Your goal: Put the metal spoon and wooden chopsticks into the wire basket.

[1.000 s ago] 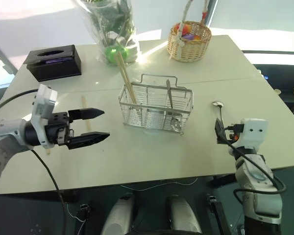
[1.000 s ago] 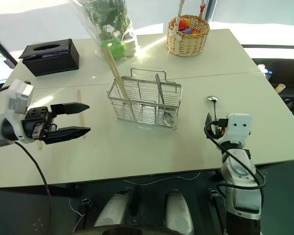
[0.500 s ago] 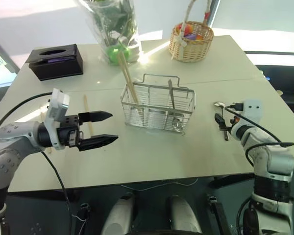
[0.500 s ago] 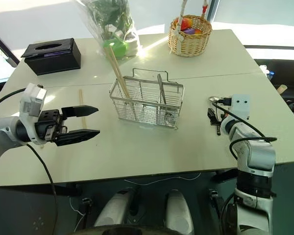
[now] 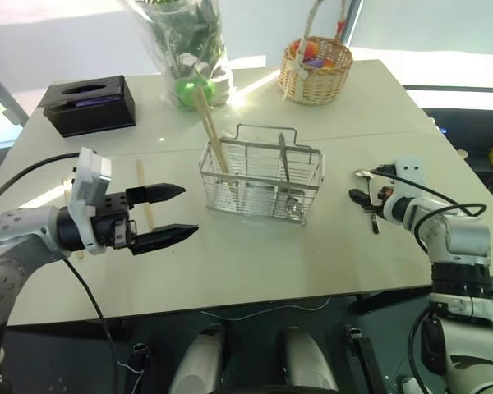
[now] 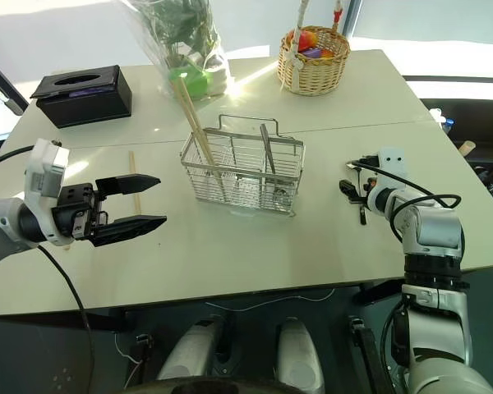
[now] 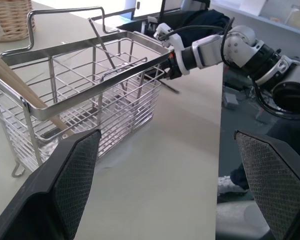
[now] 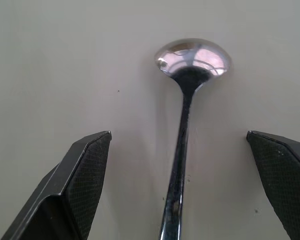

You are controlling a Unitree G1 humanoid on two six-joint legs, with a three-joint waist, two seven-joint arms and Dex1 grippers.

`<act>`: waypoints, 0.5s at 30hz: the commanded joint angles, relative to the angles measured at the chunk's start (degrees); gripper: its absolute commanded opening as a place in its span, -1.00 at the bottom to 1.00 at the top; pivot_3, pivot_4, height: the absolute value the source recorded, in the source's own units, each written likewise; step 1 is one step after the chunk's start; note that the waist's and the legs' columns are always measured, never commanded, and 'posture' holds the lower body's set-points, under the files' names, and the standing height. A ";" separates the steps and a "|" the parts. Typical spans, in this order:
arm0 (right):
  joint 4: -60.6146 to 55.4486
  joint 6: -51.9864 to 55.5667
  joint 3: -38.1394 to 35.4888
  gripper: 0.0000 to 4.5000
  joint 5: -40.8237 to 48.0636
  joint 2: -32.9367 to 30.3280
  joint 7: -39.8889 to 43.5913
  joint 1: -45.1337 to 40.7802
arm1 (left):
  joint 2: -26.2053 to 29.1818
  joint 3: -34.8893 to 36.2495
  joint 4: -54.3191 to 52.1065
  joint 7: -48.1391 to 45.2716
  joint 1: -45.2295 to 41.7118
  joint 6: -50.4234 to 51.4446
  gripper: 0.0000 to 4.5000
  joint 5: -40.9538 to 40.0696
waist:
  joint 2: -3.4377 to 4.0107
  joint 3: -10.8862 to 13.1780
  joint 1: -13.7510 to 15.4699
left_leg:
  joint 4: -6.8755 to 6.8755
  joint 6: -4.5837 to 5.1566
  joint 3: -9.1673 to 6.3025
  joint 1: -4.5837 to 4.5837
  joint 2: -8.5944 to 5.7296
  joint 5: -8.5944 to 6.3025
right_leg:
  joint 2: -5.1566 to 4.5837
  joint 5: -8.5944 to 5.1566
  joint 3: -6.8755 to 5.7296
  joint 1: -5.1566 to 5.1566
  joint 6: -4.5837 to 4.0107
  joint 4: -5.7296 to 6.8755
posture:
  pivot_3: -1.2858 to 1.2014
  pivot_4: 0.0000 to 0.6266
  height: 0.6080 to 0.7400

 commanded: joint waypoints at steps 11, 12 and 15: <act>4.31 -0.66 2.11 -0.97 0.42 1.09 3.71 -1.71 | -0.43 4.18 -3.64 1.85 2.47 -0.47 1.00 -1.59 | -0.08 0.00 0.08 | 0.00 -0.01 0.00 -0.01 0.02 -0.01 | 0.02 0.00 0.02 -0.02 0.00 0.00 | 0.03 -0.52 1.00; 4.16 -0.54 2.03 -0.97 0.48 1.13 3.74 -1.57 | -0.35 4.26 -3.61 1.82 2.44 -0.42 1.00 -1.66 | -0.11 -0.01 0.11 | 0.00 -0.01 0.00 0.00 0.02 -0.01 | 0.02 0.00 0.02 -0.01 0.00 0.00 | 0.03 -0.52 1.00; 3.43 0.30 1.33 -0.97 0.54 1.60 2.98 -1.12 | -0.15 4.26 -3.41 1.54 2.46 -0.52 1.00 -1.64 | -0.13 -0.02 0.28 | 0.00 -0.01 -0.01 0.00 0.01 -0.01 | 0.01 0.00 0.01 0.00 0.00 -0.01 | 0.03 -0.52 1.00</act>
